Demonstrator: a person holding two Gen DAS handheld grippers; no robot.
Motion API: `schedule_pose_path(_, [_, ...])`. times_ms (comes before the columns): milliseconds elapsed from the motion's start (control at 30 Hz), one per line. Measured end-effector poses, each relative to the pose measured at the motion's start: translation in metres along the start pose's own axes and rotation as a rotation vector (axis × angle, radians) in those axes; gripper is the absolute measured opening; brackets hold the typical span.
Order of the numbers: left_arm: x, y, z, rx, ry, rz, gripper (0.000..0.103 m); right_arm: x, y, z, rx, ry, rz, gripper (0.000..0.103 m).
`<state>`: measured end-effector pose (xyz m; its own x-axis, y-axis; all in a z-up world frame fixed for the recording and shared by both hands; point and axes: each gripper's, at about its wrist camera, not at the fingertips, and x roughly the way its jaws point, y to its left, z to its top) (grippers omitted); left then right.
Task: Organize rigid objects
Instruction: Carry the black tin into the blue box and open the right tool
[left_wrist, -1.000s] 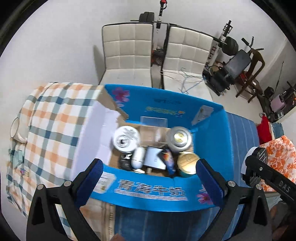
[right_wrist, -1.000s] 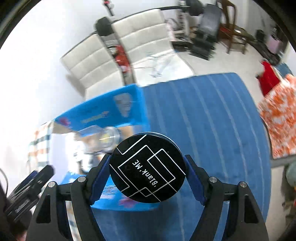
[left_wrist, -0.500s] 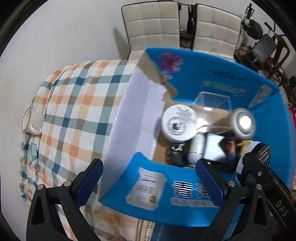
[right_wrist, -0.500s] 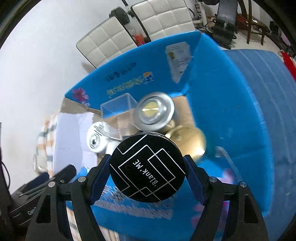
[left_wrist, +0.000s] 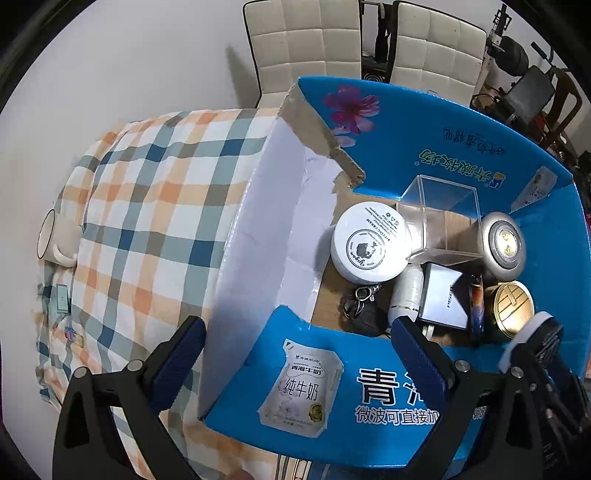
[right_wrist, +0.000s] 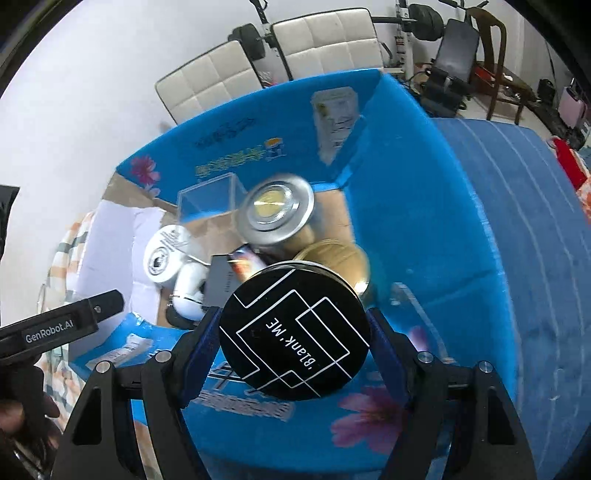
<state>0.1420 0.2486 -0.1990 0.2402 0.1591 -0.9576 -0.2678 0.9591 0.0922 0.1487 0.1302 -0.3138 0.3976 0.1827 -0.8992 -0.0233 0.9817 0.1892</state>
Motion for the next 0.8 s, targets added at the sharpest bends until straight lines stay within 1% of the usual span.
schedule_pose_path(33, [-0.001,0.001,0.000,-0.003,0.000,-0.006,0.103,-0.002,0.002,0.000,-0.019,0.006,-0.004,0.079])
schedule_pose_path(100, [-0.003,0.002,0.001,-0.004,-0.002,-0.017,0.103,-0.007,0.006,-0.001,-0.063,-0.008,-0.050,0.079])
schedule_pose_path(167, [-0.005,0.002,0.000,0.001,-0.004,-0.021,0.103,-0.013,0.008,-0.004,-0.115,-0.012,-0.067,0.079])
schedule_pose_path(267, [-0.007,0.000,0.000,0.012,-0.005,-0.022,0.103,-0.014,0.012,-0.006,-0.166,0.015,-0.107,0.079])
schedule_pose_path(300, [-0.007,-0.001,0.000,0.017,-0.007,-0.021,0.103,-0.013,0.011,-0.006,-0.167,0.034,-0.117,0.079])
schedule_pose_path(367, [-0.008,-0.005,0.000,0.028,-0.006,-0.029,0.103,0.000,0.006,-0.007,-0.129,0.119,-0.131,0.079])
schedule_pose_path(433, [-0.009,-0.011,0.000,0.045,-0.008,-0.035,0.103,0.001,0.007,-0.006,-0.144,0.098,-0.159,0.079])
schedule_pose_path(500, [-0.008,-0.016,0.000,0.056,-0.001,-0.039,0.103,0.003,0.008,-0.004,-0.147,0.104,-0.153,0.079])
schedule_pose_path(633, [-0.010,-0.020,-0.003,0.062,0.007,-0.057,0.103,-0.001,0.001,0.004,-0.103,0.153,-0.094,0.079])
schedule_pose_path(700, [-0.014,-0.022,-0.005,0.057,0.007,-0.070,0.103,-0.002,-0.004,0.008,-0.075,0.182,-0.099,0.082])
schedule_pose_path(733, [-0.016,-0.023,-0.006,0.056,0.007,-0.077,0.103,-0.004,-0.008,0.011,-0.056,0.200,-0.109,0.088])
schedule_pose_path(767, [-0.018,-0.023,-0.006,0.056,0.008,-0.085,0.103,-0.006,-0.010,0.013,-0.047,0.201,-0.114,0.092])
schedule_pose_path(800, [-0.021,-0.024,-0.007,0.055,0.008,-0.095,0.103,-0.010,-0.012,0.016,-0.040,0.199,-0.108,0.093])
